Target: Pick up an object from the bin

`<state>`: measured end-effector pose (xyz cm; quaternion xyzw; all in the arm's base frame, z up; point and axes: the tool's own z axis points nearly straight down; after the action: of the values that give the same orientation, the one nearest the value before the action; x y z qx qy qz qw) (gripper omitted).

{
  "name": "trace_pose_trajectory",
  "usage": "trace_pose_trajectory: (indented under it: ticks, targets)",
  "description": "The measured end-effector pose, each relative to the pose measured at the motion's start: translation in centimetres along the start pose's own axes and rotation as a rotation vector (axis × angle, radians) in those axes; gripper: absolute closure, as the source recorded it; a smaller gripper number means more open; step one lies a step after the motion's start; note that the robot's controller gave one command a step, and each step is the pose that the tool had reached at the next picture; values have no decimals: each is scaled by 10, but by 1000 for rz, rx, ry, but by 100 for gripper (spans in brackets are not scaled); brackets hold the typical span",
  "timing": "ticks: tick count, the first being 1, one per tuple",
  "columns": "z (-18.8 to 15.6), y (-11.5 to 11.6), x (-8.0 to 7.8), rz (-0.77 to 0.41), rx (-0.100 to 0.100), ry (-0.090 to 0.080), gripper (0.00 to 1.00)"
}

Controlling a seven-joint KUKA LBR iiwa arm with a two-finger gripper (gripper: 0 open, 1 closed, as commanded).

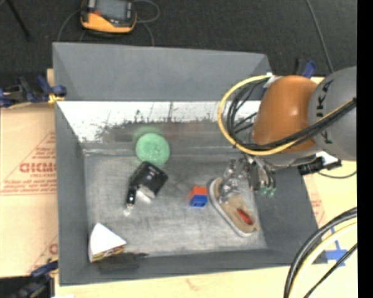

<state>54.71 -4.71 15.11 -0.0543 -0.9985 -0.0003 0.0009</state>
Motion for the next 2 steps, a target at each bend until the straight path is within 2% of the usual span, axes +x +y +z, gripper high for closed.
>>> trace_pose_trajectory:
  ticks: [1, 2]
  targets:
    - [3, -19, -7, -101, 2, -5, 100]
    - [8, -21, -8, -107, 1, -4, 100]
